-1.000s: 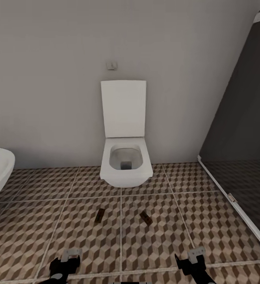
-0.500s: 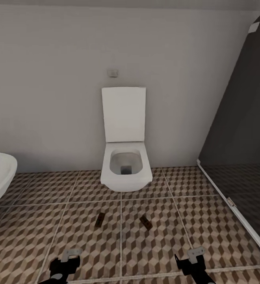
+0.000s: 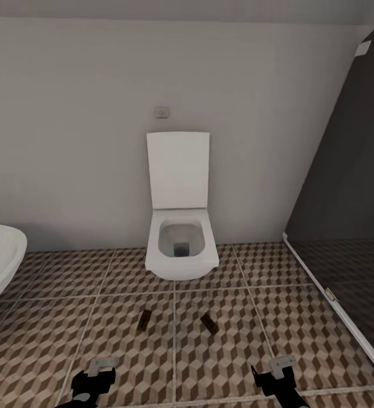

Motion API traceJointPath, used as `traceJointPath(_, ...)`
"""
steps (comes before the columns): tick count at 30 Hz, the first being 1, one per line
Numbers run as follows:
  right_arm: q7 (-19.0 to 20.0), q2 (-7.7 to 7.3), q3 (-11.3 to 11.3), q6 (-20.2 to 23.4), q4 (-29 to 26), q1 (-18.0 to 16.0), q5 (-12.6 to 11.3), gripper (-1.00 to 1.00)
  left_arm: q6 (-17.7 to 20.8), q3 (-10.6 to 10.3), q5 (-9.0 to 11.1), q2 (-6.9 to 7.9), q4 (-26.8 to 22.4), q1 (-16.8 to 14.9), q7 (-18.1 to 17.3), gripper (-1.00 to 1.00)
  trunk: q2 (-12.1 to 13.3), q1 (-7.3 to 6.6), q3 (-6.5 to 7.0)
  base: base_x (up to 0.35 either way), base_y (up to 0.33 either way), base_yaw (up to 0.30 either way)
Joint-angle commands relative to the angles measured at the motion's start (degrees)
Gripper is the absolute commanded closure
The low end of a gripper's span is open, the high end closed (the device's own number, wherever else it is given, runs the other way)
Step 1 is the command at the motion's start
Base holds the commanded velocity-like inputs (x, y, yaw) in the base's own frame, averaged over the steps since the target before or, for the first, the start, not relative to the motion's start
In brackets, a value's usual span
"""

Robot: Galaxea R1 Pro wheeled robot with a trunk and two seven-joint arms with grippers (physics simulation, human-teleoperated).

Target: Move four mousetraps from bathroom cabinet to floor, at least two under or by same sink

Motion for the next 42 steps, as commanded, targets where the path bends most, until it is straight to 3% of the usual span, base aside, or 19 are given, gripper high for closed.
traceJointPath(1, 0.03, -0.02, 0.14, -0.17, 0.06, -0.05, 0.01, -1.00, -0.38, -0.49, 0.56, -0.03, 0.23, -0.08, 0.01, -1.00, 0.40, -0.24, 0.14, 0.000, 0.000, 0.000)
traceJointPath(42, 0.03, -0.02, 0.14, -0.17, 0.75, -0.07, 0.01, -1.00, -0.29, -0.49, 0.58, -0.03, 0.23, -0.08, 0.17, -1.00, 16.84, -9.24, 7.50, 0.000, 0.000, 0.000)
